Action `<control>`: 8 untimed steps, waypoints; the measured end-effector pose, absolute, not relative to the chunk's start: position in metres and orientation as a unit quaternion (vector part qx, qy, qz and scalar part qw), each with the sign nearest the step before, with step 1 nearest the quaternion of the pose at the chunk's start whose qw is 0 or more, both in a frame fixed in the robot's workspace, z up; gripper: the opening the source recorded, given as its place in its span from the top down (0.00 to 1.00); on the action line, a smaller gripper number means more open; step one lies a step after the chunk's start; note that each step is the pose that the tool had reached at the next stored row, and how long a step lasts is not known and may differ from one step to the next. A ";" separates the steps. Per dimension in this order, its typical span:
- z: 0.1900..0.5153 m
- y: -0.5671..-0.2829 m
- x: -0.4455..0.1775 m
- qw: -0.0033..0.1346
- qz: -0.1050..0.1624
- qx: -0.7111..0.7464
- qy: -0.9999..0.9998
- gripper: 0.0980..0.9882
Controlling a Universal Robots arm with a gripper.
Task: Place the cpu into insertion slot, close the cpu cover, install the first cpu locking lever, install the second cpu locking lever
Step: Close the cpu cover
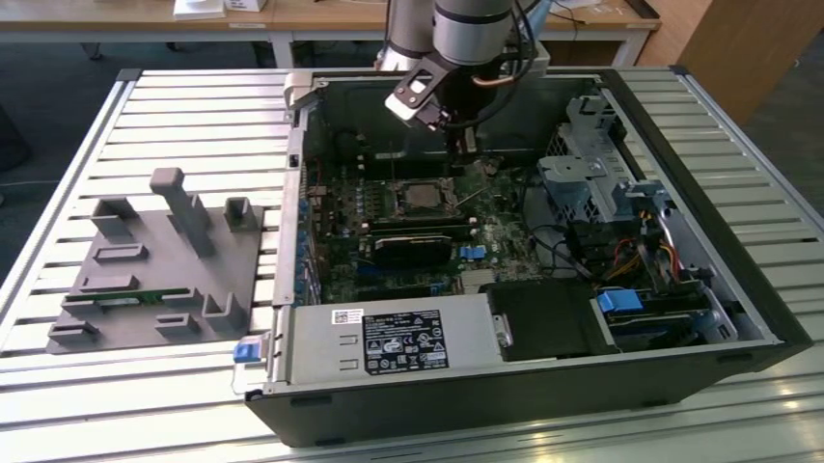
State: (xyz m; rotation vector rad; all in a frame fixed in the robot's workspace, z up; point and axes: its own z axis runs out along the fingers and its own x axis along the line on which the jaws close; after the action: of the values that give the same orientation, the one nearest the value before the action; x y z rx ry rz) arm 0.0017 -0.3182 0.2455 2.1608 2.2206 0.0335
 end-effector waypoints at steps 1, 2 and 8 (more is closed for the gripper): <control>0.245 -0.318 0.004 0.022 0.011 0.697 0.716 0.91; 0.246 -0.318 0.007 0.022 0.011 0.697 0.717 0.91; 0.251 -0.318 0.014 0.022 0.011 0.697 0.717 0.91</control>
State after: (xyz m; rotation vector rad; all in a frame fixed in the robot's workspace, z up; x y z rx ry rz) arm 0.0136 -0.3179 0.2506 2.1606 2.2207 0.0335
